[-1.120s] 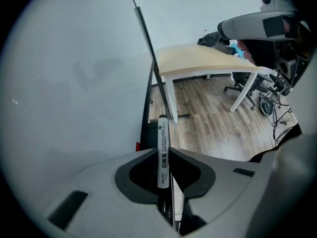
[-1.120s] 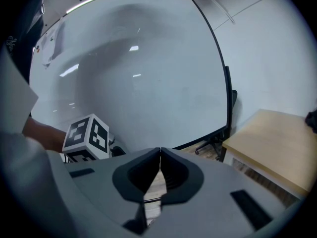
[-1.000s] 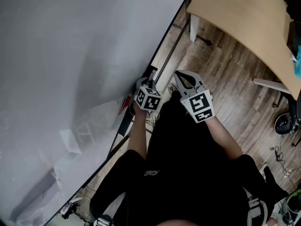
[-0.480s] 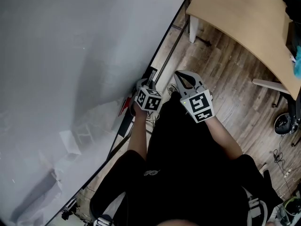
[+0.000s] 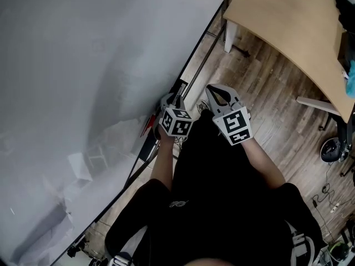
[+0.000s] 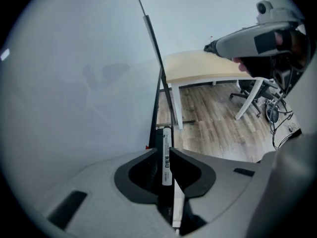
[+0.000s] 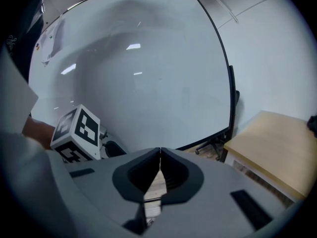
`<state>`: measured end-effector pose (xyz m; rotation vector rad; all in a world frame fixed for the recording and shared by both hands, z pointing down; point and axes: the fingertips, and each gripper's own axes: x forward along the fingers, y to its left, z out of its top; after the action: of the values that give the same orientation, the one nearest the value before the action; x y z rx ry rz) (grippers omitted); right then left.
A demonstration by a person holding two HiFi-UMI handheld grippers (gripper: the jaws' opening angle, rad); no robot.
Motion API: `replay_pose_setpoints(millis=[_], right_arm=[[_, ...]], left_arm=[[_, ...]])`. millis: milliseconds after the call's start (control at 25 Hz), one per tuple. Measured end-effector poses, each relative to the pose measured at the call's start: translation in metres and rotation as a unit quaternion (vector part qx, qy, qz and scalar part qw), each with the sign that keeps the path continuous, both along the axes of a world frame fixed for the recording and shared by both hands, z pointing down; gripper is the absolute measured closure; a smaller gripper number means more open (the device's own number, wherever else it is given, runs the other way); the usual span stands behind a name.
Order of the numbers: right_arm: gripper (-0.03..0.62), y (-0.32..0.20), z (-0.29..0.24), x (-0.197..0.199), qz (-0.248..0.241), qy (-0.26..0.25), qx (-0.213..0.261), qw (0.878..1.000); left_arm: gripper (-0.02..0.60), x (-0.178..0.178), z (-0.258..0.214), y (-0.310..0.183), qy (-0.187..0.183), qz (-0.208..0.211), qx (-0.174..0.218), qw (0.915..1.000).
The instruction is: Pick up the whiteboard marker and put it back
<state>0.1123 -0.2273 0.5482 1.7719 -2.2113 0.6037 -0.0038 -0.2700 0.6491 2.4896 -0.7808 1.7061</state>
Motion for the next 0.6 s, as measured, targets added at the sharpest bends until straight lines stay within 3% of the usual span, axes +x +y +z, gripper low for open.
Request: replay_pose_setpoints(millis=[240,400,600], right_arm=[[0.591,-0.02,-0.004,-0.008,-0.009,0.004,0.0,1.0],[0.591,-0.034,-0.006,-0.014,-0.014,0.009,-0.004,1.0],[0.591,-0.03,0.003,-0.029,-0.037,0.001,-0.017,0.999]], left_arm=[[0.512,0.009,-0.029,-0.003,0.082,-0.026,-0.022,0.9961],[0.512,0.013,-0.03,-0.001,0.097,-0.021,-0.04,0.9943],[0.512,0.009,-0.03,0.0,0.111,-0.044,-0.042,0.9919]])
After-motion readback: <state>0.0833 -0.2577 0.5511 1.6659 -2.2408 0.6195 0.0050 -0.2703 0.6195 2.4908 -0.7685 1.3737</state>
